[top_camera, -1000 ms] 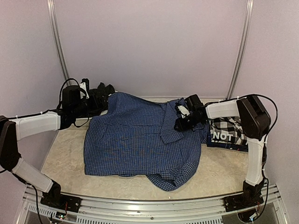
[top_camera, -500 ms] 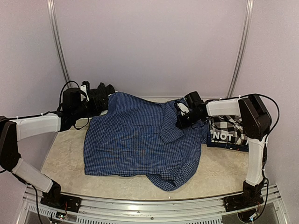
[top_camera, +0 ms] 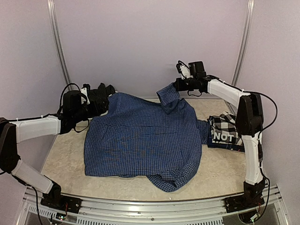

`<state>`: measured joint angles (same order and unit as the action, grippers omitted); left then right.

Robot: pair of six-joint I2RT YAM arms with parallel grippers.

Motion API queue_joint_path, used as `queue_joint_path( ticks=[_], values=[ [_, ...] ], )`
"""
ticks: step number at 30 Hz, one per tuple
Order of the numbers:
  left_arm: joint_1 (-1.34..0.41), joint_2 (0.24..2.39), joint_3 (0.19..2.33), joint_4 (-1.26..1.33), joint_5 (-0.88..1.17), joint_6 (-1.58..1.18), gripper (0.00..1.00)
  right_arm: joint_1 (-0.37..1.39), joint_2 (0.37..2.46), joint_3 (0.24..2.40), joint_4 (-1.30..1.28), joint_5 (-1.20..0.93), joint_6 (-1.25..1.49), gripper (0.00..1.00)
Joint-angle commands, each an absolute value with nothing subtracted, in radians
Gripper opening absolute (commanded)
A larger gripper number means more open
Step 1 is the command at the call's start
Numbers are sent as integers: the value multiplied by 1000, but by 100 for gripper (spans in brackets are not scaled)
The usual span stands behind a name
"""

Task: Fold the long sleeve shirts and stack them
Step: Adjust the sleeve at the center of the board.

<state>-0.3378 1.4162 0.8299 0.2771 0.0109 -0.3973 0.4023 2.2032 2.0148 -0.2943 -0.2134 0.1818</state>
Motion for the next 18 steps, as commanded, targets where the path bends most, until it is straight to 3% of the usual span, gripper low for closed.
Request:
queue_joint_path(
  ticks=[1,2,7,13,18],
  values=[
    [-345,1399,818,296,3,-395,96,349,2353,2159,-319,-216,237,0],
    [-346,1401,818,296,2,-394,96,341,2377,2185,-316,-229,250,0],
    [-351,1413,815,289,2,-394,96,305,2446,2223,-325,-313,312,37],
    [-359,1402,798,269,3,-397,97,304,2287,2014,-299,-275,280,69],
    [-389,1346,736,255,28,-442,97,355,2014,1616,-224,-260,224,76]
  ],
)
